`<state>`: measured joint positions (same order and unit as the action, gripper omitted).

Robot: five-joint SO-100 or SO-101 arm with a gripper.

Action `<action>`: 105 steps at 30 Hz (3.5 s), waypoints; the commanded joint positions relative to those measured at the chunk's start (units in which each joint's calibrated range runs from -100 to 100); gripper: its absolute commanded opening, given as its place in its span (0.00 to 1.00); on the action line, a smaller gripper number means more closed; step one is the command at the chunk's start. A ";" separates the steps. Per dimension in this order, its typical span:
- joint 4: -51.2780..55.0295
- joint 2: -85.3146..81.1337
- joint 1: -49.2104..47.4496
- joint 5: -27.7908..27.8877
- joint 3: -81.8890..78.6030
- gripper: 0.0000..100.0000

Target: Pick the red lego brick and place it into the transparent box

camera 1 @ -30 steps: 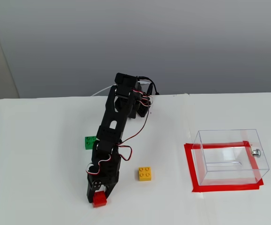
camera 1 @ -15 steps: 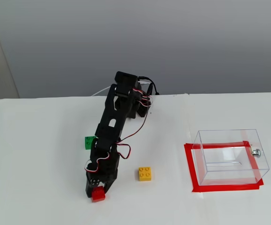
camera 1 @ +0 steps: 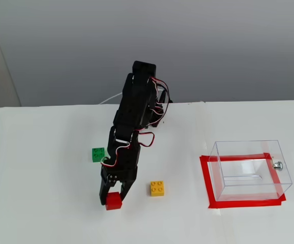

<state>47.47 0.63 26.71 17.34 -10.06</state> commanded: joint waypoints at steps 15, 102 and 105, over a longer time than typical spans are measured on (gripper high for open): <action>14.76 -24.44 -8.48 -7.53 0.48 0.16; 15.89 11.37 -82.42 -11.71 33.66 0.18; 15.89 11.37 -82.94 -11.71 33.57 0.24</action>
<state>64.01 12.22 -55.77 5.67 21.36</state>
